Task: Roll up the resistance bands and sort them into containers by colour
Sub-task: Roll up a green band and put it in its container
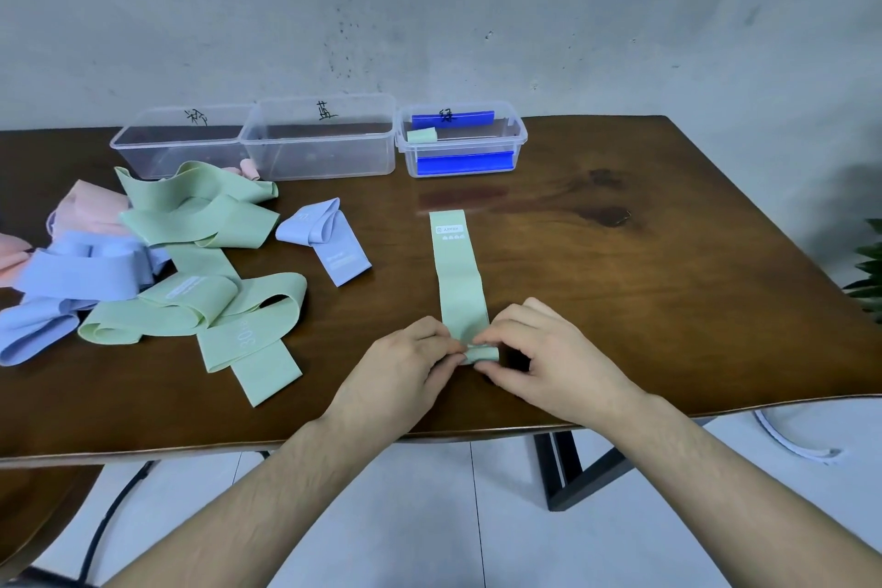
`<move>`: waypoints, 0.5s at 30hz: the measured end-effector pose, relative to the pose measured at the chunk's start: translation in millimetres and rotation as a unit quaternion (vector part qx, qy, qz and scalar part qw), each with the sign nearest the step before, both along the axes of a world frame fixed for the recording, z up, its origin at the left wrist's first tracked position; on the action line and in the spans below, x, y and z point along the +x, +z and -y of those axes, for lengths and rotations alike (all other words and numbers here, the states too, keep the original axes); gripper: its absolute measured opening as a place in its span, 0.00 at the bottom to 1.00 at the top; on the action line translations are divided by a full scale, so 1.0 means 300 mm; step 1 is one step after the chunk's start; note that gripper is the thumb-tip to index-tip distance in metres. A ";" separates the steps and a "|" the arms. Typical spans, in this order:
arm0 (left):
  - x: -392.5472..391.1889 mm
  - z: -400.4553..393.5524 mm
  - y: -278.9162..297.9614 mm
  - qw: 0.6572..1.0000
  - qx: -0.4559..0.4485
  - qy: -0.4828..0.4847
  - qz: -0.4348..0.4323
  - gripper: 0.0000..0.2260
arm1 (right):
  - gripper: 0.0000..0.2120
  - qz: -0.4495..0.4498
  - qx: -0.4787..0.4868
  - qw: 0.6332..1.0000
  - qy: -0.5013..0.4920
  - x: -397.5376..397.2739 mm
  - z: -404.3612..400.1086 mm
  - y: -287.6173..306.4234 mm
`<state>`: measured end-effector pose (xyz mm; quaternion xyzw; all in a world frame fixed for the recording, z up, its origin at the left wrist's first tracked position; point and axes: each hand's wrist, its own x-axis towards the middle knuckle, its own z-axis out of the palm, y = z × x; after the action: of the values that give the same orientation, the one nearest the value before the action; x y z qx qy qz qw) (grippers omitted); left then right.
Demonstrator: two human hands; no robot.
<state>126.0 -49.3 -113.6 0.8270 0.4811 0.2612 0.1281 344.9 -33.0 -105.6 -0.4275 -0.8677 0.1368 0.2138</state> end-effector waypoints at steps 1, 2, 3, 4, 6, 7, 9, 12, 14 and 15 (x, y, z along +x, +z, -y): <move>0.000 -0.001 0.000 1.000 -0.006 0.005 -0.001 0.08 | 0.12 0.006 -0.001 1.000 0.006 0.000 0.001 -0.001; 0.001 -0.001 -0.001 1.000 -0.008 0.009 -0.001 0.08 | 0.12 0.008 -0.003 1.000 0.008 0.001 0.001 -0.001; 0.002 0.001 0.000 1.000 -0.006 0.012 0.002 0.08 | 0.12 0.008 -0.007 1.000 0.005 0.002 -0.001 -0.002; 0.004 0.003 0.001 1.000 0.000 0.013 0.007 0.08 | 0.12 0.007 -0.009 1.000 0.001 0.003 -0.004 -0.003; 0.006 0.008 0.001 1.000 0.014 0.015 0.015 0.08 | 0.12 0.006 -0.009 1.000 -0.003 0.002 -0.009 -0.005; 0.007 0.011 0.001 1.000 0.019 0.017 0.014 0.08 | 0.12 0.004 -0.006 1.000 -0.003 0.001 -0.011 -0.008; 0.007 0.014 -0.003 0.999 0.030 0.018 0.007 0.08 | 0.12 -0.004 -0.004 1.000 -0.004 -0.001 -0.014 -0.015; 0.009 0.009 -0.013 0.999 0.039 0.017 -0.006 0.08 | 0.12 -0.007 -0.001 1.000 -0.010 0.000 -0.015 -0.020; 0.010 0.003 -0.016 0.999 0.041 0.017 -0.005 0.07 | 0.13 0.003 0.010 1.000 -0.011 0.001 -0.014 -0.023; 0.011 0.001 -0.016 0.999 0.042 0.017 -0.002 0.07 | 0.14 0.004 0.011 1.000 -0.012 0.001 -0.014 -0.024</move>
<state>129.2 -49.5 -118.5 0.8239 0.4841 0.2814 0.0873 345.1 -29.0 -112.9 -0.4356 -0.8650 0.1231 0.2166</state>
